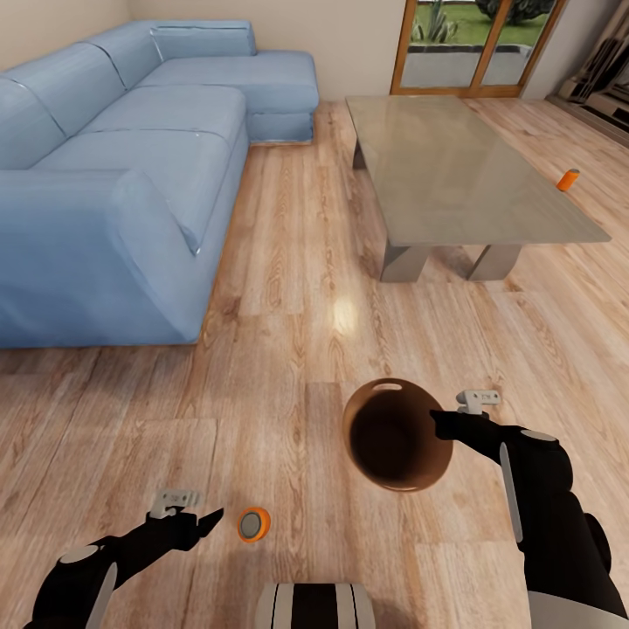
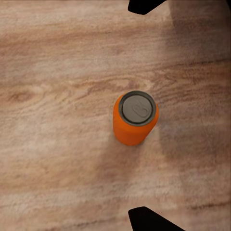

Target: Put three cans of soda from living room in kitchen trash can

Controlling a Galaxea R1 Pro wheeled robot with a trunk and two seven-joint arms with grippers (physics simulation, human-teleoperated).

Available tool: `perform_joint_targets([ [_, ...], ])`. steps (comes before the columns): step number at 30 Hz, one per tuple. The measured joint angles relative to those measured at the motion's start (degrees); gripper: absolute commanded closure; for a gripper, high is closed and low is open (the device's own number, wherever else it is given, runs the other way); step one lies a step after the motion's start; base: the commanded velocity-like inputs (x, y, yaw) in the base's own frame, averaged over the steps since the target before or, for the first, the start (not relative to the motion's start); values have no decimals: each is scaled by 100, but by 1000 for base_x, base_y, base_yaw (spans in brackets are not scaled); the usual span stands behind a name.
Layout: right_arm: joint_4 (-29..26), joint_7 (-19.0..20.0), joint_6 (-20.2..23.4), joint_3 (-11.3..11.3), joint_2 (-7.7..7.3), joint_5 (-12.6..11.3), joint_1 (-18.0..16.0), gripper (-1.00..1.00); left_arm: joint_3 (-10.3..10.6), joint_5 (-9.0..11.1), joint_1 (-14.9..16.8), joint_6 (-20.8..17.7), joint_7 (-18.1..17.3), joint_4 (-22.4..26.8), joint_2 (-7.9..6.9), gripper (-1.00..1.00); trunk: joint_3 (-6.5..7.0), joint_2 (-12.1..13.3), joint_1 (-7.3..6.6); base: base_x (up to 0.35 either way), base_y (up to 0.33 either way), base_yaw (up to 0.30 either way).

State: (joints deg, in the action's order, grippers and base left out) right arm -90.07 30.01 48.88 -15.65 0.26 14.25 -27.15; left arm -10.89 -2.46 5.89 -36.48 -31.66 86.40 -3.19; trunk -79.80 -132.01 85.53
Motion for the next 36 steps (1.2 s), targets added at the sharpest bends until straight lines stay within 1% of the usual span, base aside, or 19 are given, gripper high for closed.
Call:
perform_joint_targets([
  [3,0,1,4,-1,-4,-46,0,100,6,0,0,0,-11,0,2,-100,0,0,0,0,0,0],
  [4,24,33,25,-34,17,-18,9,100,38,34,33,32,21,-32,34,-100,0,-1,0,0,0,0],
  [5,29,53,41,-34,39,55,10,100,18,46,65,64,53,-64,51,-100,-1,-1,1,0,0,0],
  [6,28,52,55,-30,44,101,9,100,-2,45,97,88,85,-96,23,-100,0,-1,0,0,0,0],
  [8,28,50,55,-31,44,214,9,100,-2,46,162,88,149,-160,22,-100,0,-1,1,0,0,0],
  [9,28,47,50,-14,74,324,9,100,-28,42,130,56,117,-127,-10,-100,-1,-1,1,0,0,0],
  [11,27,61,71,2,94,448,9,100,-24,43,66,-8,53,-63,-75,-100,-1,-1,0,0,0,0],
  [13,21,65,95,17,112,560,9,100,-5,44,2,-73,-11,2,-95,-100,-1,-1,0,0,0,0],
  [16,19,67,135,26,119,710,9,100,4,44,-93,-170,-92,98,-101,-100,-1,-1,0,0,0,0],
  [22,17,66,212,55,119,1016,9,100,1,44,-103,-362,-102,140,-96,-100,-1,-1,0,0,0,0],
  [28,17,66,304,48,93,1270,9,100,-15,45,-103,-370,-102,141,-72,-100,-1,-1,0,0,0,0],
  [32,17,60,366,67,101,1435,9,100,-72,46,-103,-443,-96,141,-66,-100,-1,-1,0,0,0,0],
  [33,17,59,386,68,102,1457,9,100,-78,48,-101,-461,-96,141,-64,-100,0,-1,0,0,0,0],
  [34,15,49,372,68,104,1430,8,100,-77,51,-101,-548,-92,138,-60,-100,0,-1,1,0,0,0],
  [35,14,46,370,71,101,1331,8,100,-66,52,-100,-604,-81,138,-53,-100,0,-1,1,0,0,0],
  [36,15,45,373,72,100,1160,8,100,-58,52,-101,-633,-76,138,-49,-100,-1,-1,1,0,0,0],
])
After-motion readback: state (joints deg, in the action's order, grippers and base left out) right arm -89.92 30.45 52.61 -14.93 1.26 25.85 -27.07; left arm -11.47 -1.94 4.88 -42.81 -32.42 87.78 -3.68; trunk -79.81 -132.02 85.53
